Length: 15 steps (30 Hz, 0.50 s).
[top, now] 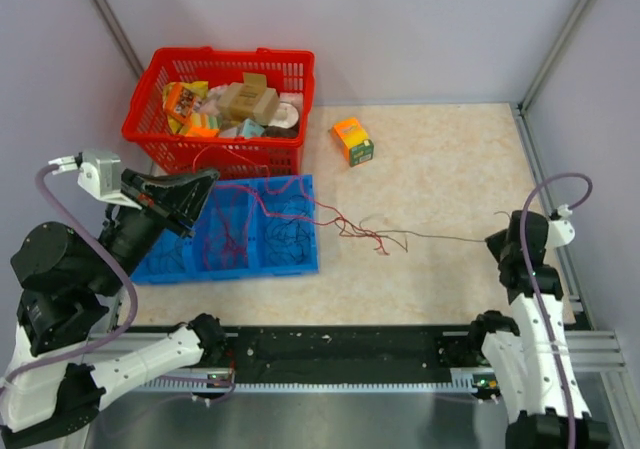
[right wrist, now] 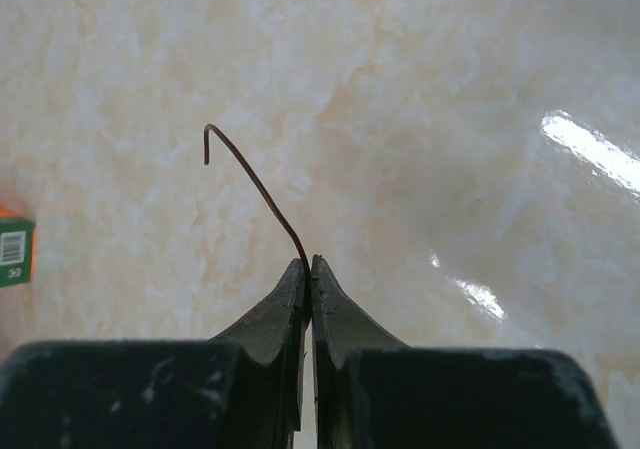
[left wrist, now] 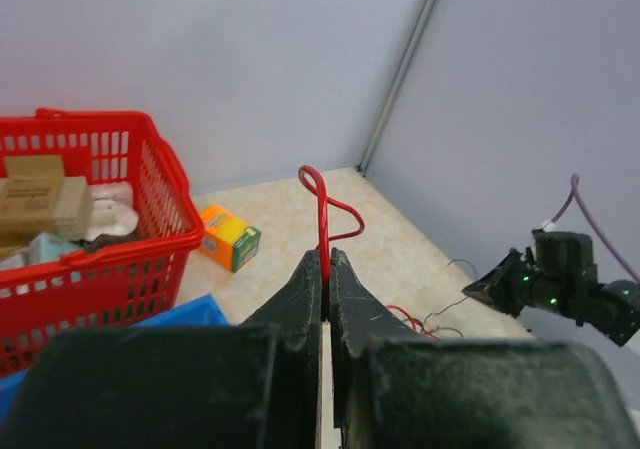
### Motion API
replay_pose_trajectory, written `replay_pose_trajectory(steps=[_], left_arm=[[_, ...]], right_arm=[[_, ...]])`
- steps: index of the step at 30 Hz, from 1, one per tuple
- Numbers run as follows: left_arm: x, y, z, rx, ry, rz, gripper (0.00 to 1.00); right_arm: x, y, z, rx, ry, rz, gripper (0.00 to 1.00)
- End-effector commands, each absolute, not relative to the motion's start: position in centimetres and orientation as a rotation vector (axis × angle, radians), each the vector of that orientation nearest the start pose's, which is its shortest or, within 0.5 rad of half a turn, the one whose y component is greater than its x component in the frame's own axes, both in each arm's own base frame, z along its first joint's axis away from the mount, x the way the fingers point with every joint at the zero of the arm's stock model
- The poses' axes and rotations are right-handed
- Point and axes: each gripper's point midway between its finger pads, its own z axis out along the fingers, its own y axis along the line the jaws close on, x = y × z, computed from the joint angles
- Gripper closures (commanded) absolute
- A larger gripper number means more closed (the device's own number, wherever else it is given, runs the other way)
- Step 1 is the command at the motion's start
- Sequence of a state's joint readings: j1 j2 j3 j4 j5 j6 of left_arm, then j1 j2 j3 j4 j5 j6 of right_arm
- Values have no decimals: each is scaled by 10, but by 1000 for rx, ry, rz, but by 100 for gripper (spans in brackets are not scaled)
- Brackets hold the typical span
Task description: Untangle the cables
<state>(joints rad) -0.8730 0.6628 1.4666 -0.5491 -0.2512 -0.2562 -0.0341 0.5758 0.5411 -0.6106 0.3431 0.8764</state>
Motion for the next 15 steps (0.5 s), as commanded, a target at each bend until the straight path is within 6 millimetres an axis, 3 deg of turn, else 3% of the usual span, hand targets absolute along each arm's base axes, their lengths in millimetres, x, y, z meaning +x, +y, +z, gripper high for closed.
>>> replay_pose_trajectory(steps=[1, 5, 9, 13, 15], left_arm=[[148, -91, 513, 168, 1380, -641, 100], [155, -67, 510, 106, 1426, -516, 100], [148, -40, 536, 83, 1395, -434, 100], [132, -5, 568, 26, 1326, -394, 100], [127, 2, 576, 18, 1304, -397, 100]], right_arm=[[242, -42, 117, 1123, 1934, 212, 100], [241, -65, 94, 1233, 1914, 201, 100], [242, -79, 68, 1341, 1922, 294, 100], [244, -82, 65, 1342, 1913, 314, 100], [246, -83, 69, 1315, 1899, 314, 100]])
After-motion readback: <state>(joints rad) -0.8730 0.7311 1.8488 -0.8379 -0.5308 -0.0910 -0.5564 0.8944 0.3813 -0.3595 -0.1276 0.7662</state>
